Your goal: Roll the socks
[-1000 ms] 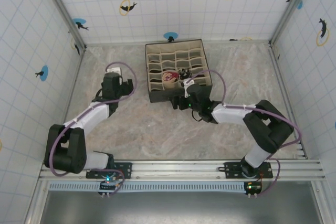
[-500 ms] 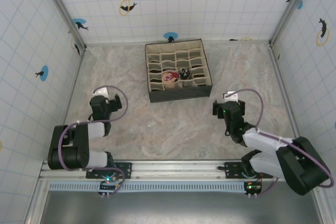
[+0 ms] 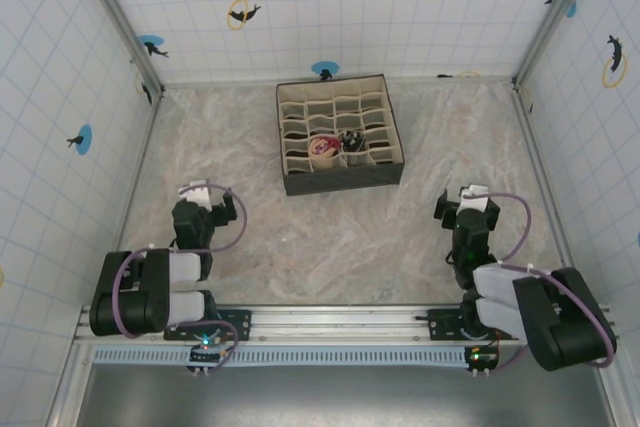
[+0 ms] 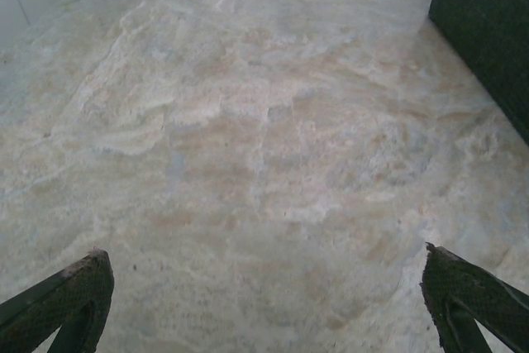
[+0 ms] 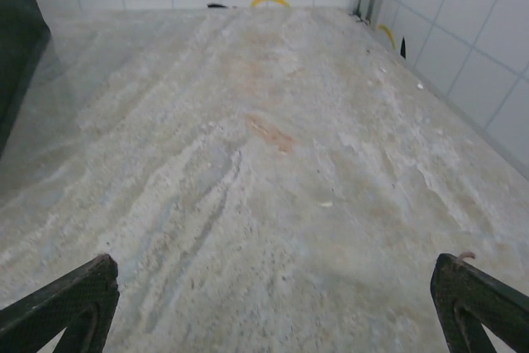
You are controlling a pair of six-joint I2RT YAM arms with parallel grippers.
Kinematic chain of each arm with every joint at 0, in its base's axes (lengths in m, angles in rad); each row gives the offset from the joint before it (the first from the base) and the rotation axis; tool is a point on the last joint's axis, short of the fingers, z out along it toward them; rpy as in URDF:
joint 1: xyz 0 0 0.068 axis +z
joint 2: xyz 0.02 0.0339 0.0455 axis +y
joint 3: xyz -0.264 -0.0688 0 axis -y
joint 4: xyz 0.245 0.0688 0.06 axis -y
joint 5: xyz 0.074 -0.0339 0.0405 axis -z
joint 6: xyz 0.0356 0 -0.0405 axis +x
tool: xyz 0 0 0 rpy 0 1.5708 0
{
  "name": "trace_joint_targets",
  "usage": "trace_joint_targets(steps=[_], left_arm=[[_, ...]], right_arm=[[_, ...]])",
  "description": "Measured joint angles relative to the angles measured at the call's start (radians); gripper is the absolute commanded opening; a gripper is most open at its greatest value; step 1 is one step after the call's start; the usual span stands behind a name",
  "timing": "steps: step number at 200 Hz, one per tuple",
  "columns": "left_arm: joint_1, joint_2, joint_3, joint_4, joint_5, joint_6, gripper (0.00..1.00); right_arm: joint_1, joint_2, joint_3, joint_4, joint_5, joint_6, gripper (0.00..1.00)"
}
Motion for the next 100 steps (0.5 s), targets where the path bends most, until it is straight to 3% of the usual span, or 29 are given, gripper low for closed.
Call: trace_joint_targets(steps=[40, 73, 100], left_arm=[[0.004, 0.134, -0.047, 0.143, -0.020, -0.002, 0.97], [0.011, 0.180, -0.053, 0.226, -0.046, -0.008, 0.98], [0.011, 0.180, -0.053, 0.253, -0.052, -0.009, 0.98]], right_arm=[[-0.021, 0.165, 0.000, 0.249, -0.090, -0.074, 1.00], [-0.113, 0.332, 0.000, 0.455, -0.185, -0.067, 1.00], [-0.161, 0.345, 0.000, 0.434, -0.286, -0.056, 1.00]])
